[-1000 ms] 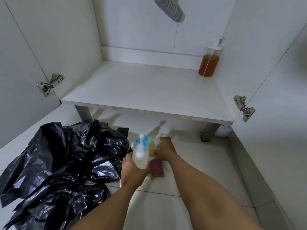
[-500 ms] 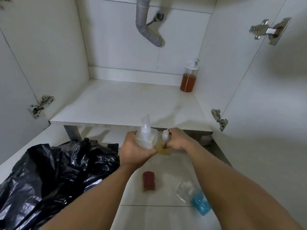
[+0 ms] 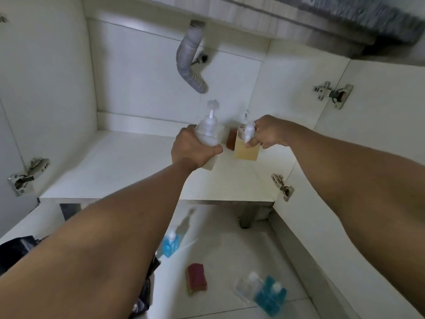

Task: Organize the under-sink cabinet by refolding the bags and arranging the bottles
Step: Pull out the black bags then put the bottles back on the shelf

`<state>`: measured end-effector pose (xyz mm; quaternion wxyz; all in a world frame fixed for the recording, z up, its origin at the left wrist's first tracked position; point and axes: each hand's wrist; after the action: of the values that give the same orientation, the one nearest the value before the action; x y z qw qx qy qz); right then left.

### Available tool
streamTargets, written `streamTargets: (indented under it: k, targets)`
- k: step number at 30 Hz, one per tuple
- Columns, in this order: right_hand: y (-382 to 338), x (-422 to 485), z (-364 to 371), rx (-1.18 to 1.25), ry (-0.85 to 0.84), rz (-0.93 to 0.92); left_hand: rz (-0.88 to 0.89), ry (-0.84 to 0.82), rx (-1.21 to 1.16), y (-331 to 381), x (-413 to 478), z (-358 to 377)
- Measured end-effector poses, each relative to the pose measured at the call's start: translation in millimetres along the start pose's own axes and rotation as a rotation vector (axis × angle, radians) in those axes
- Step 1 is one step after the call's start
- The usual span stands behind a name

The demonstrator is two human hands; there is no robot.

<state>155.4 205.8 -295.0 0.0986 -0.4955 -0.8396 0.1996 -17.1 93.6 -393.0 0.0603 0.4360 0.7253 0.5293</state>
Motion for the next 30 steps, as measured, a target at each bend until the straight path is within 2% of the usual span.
streamTargets:
  k: [7, 11, 19, 30]
  targets:
    - [37, 47, -11, 0.079, 0.040, 0.047, -0.029, -0.001, -0.014, 7, 38, 36]
    - [76, 84, 14, 0.127, 0.042, 0.011, -0.079, 0.004, -0.004, -15, 59, 85]
    - [149, 181, 72, 0.006, -0.010, 0.006, -0.115, -0.010, 0.051, -61, 111, 194]
    - [173, 272, 104, 0.167, -0.021, 0.098, -0.114, 0.035, 0.120, -88, 195, 276]
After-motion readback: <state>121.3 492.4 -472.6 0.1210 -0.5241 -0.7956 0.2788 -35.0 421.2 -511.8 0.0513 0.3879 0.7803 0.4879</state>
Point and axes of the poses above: each hand's wrist, its own x-axis towards the middle knuckle, its own z-axis out of the palm, y = z × x, and after that the axes turned 1 degree about y, right-handed
